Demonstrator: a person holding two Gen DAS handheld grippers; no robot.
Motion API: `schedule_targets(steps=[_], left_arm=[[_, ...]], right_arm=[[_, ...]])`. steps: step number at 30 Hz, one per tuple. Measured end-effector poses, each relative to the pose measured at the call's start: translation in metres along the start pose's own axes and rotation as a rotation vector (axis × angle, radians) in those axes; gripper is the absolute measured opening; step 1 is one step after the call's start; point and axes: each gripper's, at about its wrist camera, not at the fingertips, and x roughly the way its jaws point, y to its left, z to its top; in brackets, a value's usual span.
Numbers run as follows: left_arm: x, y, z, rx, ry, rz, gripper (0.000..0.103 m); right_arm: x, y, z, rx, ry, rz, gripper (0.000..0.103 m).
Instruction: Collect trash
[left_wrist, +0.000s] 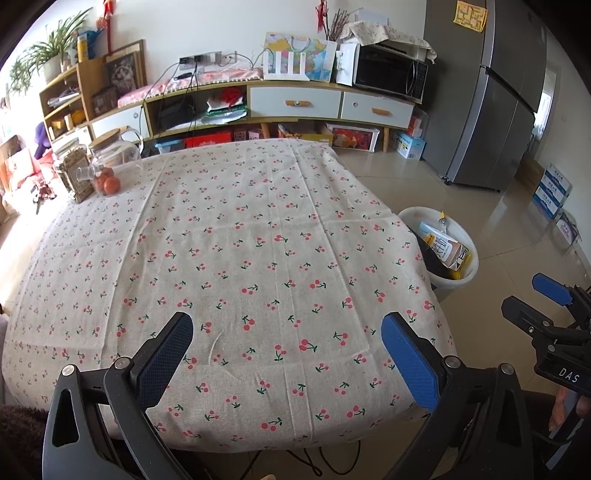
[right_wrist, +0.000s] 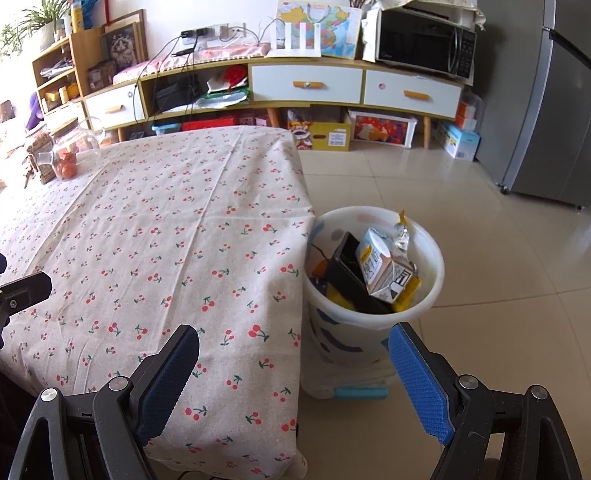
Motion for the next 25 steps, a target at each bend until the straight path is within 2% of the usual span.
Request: schedule_targets(steps=[22, 25], left_arm=[[-0.0006, -0.0057, 0.0005, 0.017, 0.001, 0.003, 0.103], [-0.0007, -0.0041, 0.003, 0.02, 0.007, -0.023, 0.103]], right_arm=[[-0.0004, -0.0045, -0.0022, 0.01, -0.006, -0.007, 0.087], [-0.001, -0.0067, -0.0025, 0.011, -0.011, -0.007, 0.087]])
